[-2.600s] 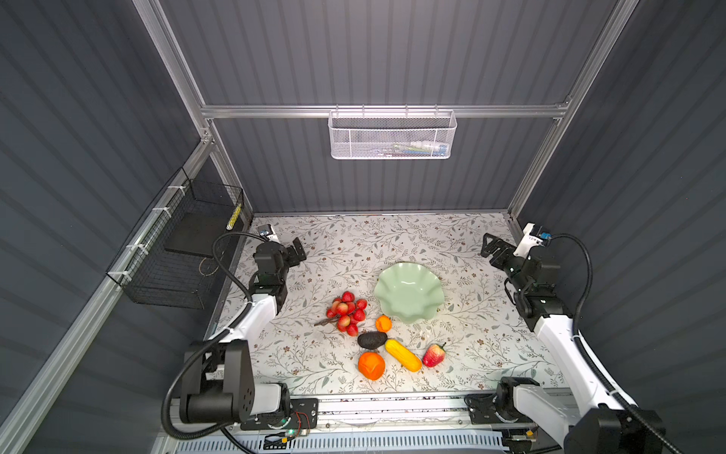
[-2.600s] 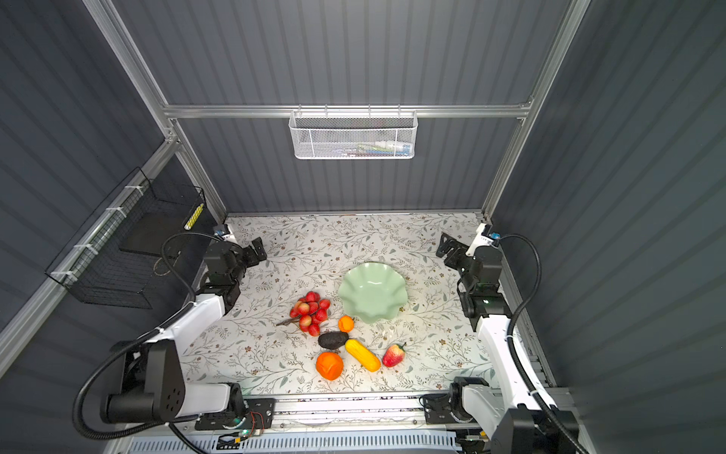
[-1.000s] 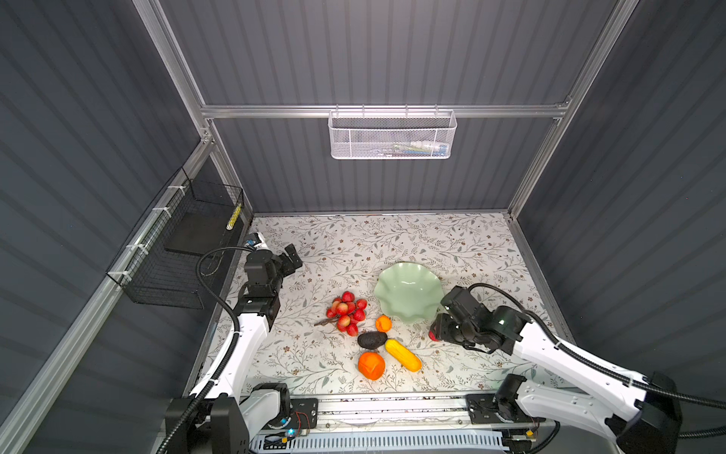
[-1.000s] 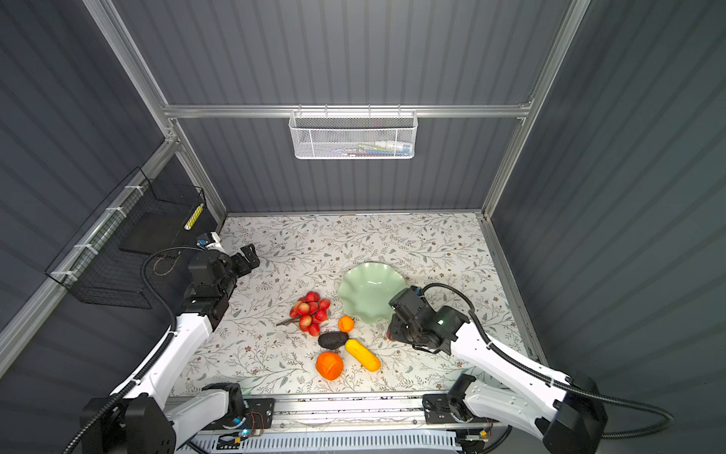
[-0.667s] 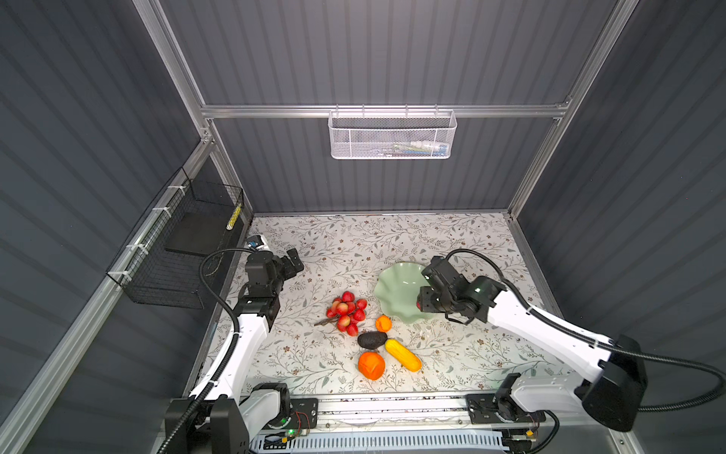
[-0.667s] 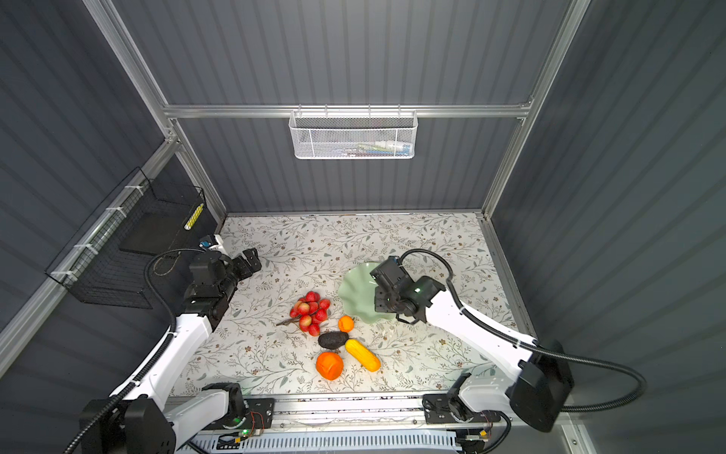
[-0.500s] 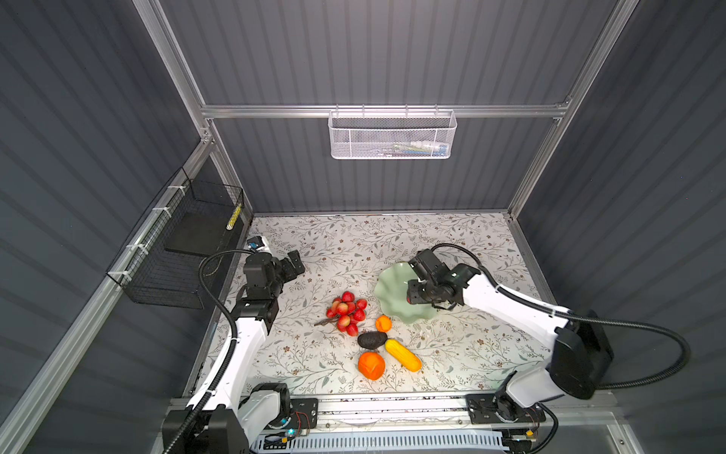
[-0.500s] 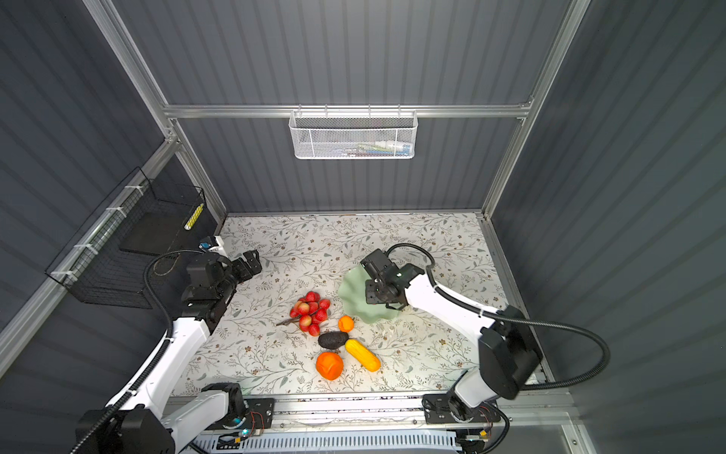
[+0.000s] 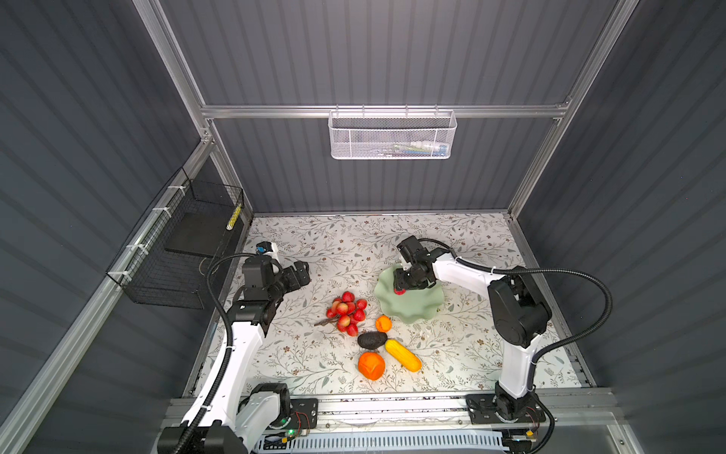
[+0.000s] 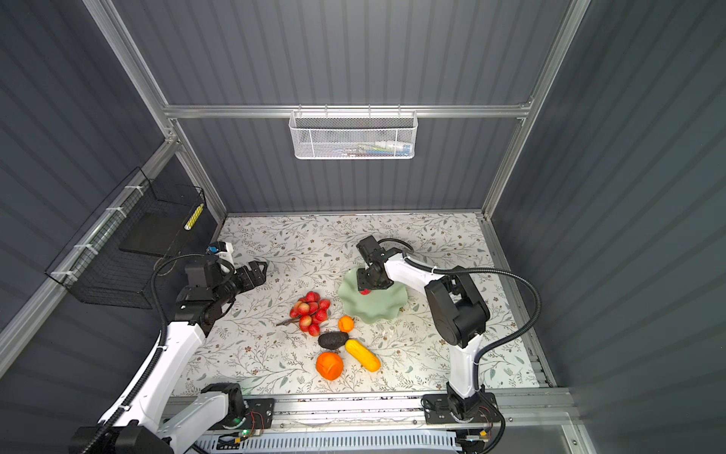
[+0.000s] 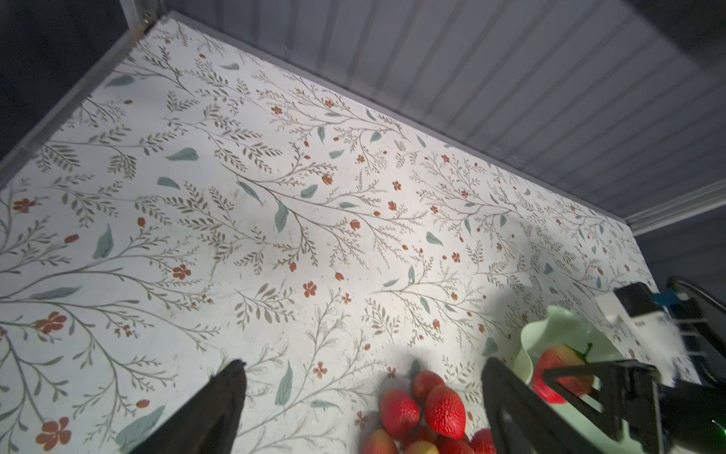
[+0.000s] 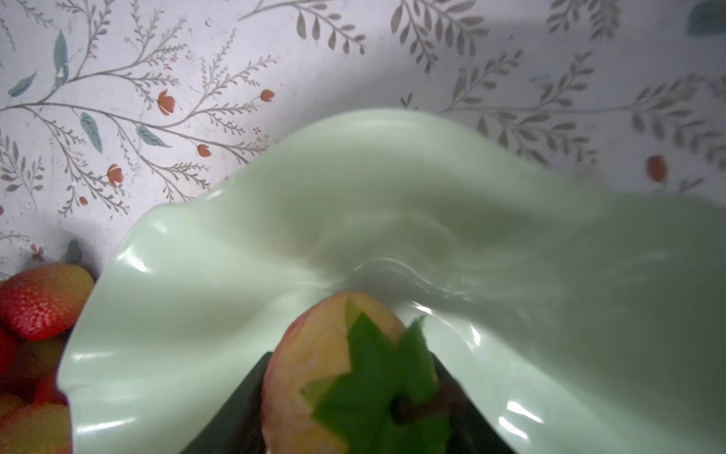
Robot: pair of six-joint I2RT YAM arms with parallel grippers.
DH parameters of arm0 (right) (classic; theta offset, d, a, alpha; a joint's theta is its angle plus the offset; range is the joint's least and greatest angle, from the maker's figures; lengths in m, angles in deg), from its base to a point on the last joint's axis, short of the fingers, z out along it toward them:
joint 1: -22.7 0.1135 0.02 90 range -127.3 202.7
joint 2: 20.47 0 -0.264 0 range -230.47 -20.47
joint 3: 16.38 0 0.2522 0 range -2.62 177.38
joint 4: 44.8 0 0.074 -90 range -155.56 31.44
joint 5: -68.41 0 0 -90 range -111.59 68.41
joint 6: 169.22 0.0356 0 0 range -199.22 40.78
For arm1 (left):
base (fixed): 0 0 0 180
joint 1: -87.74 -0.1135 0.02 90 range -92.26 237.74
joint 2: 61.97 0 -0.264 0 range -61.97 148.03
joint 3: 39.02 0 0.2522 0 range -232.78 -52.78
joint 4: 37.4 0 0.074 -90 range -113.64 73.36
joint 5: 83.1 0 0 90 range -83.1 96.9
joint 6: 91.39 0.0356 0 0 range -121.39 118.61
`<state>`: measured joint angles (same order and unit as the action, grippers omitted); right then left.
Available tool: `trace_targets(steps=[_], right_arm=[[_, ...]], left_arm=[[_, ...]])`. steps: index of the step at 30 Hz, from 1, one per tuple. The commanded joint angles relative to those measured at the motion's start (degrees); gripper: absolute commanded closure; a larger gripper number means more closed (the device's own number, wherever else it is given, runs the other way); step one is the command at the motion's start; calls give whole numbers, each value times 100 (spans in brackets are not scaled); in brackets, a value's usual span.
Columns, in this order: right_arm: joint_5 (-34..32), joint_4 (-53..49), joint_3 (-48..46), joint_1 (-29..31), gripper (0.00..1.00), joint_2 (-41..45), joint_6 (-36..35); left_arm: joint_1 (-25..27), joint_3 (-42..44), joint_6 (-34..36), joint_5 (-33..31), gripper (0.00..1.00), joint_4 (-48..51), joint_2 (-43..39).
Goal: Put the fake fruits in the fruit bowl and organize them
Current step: 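Carry the strawberry into the green bowl and release it with the right gripper, then grasp the large orange fruit with the left gripper while the right gripper withdraws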
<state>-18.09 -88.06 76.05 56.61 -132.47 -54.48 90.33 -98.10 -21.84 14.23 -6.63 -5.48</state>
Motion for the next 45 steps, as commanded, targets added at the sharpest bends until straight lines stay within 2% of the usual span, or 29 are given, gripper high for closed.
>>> trace_targets(steps=[1,6,8,12,16,17,21,24,31,34,40,45], right_arm=[[248,47,110,-14,36,-65,-27],[203,43,104,-99,28,104,5],[54,21,70,-141,24,337,-14],[-302,99,-84,-298,14,1060,-6],[-743,342,-327,-413,3,1838,-21],[-869,373,-359,-429,1,1970,-27],[-1309,526,-521,-476,1,2378,-41],[-1387,648,-611,-542,1,2514,-30],[-1343,663,-613,-704,1,2595,-23],[-1355,631,-691,-745,1,2686,-30],[-1344,873,-977,-892,1,2826,-21],[-1285,892,-959,-1001,1,2825,-30]], left_arm=[[22,-272,224,681,9,709,-162],[85,-179,105,1379,14,1144,-484],[223,-114,52,1450,15,1312,-632],[957,-9,-99,1250,16,1638,-777],[1699,250,-591,1195,16,1841,-1016],[1847,334,-722,976,17,1887,-1115],[2358,768,-1232,636,17,2026,-1598],[2686,990,-1459,491,17,1801,-1693],[3422,610,-1242,4,16,1092,-562],[3762,526,-1250,-115,16,1124,-245],[4811,709,-1661,-407,15,1409,-225],[5178,880,-1776,-344,11,1691,-358]])
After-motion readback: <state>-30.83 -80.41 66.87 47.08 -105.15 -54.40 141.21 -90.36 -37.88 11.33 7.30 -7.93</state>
